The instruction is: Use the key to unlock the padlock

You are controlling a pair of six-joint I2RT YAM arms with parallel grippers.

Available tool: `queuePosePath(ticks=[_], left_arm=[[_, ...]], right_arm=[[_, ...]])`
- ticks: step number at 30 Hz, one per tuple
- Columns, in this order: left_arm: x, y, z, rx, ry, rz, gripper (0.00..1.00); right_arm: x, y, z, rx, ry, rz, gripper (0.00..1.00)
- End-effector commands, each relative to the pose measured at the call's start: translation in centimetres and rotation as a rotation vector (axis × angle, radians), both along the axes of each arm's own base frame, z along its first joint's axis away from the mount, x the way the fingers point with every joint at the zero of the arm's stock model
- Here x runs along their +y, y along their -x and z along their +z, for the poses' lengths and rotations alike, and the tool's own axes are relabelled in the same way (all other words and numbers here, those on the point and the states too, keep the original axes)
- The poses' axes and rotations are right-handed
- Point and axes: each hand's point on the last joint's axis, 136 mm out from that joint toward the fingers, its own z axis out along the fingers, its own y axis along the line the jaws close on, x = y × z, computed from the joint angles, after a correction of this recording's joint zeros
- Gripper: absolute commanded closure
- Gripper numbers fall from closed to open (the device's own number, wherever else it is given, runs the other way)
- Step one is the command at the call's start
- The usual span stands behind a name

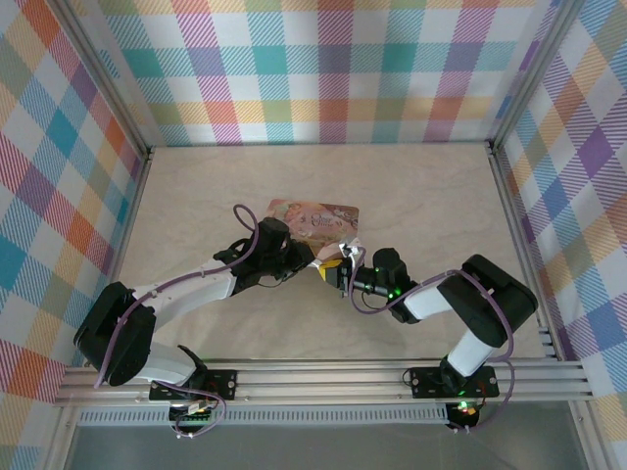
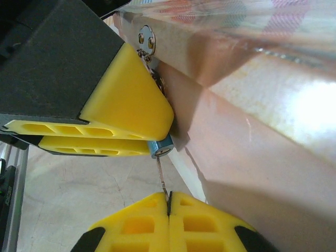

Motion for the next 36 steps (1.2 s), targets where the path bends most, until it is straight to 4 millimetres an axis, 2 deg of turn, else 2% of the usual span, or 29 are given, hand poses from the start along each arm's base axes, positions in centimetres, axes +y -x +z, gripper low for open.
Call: queuePosePath(ticks=[1, 14, 23, 36], left_arm=[[-1.3, 0.8, 2.2, -0.023, 0.055, -0.078, 0.81], [-1.3, 0.9, 2.1, -0.02, 0.054, -0.082, 0.81], [-1.2, 0.9, 2.1, -0.02, 0.053, -0.079, 0.82], [-1.6, 0.8, 2.1, -0.02, 0.061, -0.086, 0.82]], right_arm=[[0.0, -1.5, 2.1, -0.128, -0.031, -0.031, 1.0], [-0.7, -2.4, 2.4, -0.138, -0.057, -0.077, 1.0], [-0.9, -2.2, 2.2, -0.129, -0.065, -0.075, 1.0], [0.1, -2.0, 2.1, -0.113, -0.068, -0.016, 1.0]])
